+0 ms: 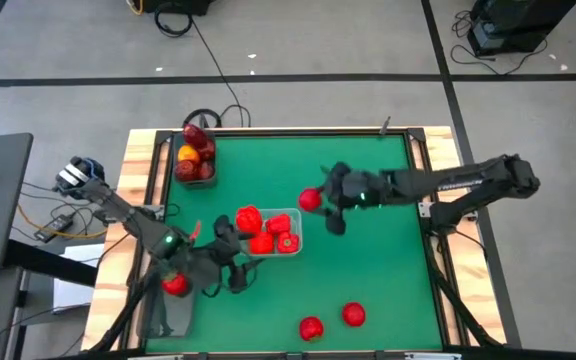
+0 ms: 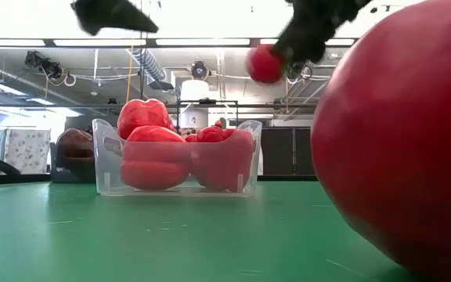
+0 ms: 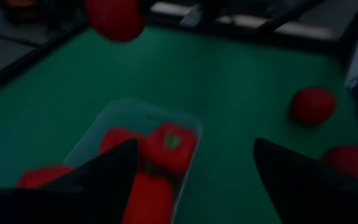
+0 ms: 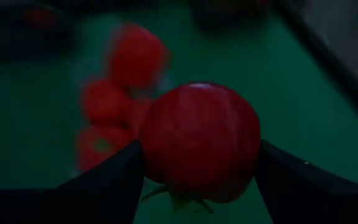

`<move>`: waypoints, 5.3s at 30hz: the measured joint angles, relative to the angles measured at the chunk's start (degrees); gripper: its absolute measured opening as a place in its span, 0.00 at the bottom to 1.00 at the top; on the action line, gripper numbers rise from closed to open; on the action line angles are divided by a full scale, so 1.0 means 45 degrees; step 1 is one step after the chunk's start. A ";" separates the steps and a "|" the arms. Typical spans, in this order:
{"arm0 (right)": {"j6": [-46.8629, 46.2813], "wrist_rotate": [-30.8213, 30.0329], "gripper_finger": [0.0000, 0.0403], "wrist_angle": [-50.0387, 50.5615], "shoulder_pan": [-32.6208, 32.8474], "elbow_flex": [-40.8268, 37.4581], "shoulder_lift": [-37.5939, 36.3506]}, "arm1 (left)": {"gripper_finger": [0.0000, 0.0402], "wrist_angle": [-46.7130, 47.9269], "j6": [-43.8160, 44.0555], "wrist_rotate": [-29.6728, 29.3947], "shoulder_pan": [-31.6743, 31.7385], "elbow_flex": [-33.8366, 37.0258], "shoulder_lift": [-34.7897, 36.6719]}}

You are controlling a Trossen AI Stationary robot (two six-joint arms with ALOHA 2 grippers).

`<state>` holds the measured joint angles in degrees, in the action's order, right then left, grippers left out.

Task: Sort produce into baskets
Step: Put the red tomato into the bottom black bin

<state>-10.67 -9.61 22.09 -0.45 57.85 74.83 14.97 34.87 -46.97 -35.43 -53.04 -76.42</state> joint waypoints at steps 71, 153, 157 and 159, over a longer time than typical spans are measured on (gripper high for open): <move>-0.6294 -0.3466 0.89 -0.2785 0.7087 0.0007 0.2918 | 0.84 1.0069 1.0383 1.0845 -0.5469 -0.1378 -0.0359; -1.3363 -0.3659 0.37 -0.1775 0.9054 0.0692 0.6206 | 0.95 0.5114 0.3847 0.0178 -0.3029 -0.2339 -0.1955; -1.1047 -0.4374 0.35 -0.3936 0.8899 0.0692 0.5937 | 0.95 0.3854 0.2589 0.0245 -0.2657 -0.2293 -0.2568; -0.9672 -0.4628 0.34 -0.5198 0.8816 0.0692 0.5828 | 0.95 0.3083 0.1613 0.0263 -0.2497 -0.2293 -0.2820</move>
<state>-54.20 -30.44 -1.29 39.22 60.97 101.06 28.85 42.13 -45.78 -46.67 -63.35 -89.11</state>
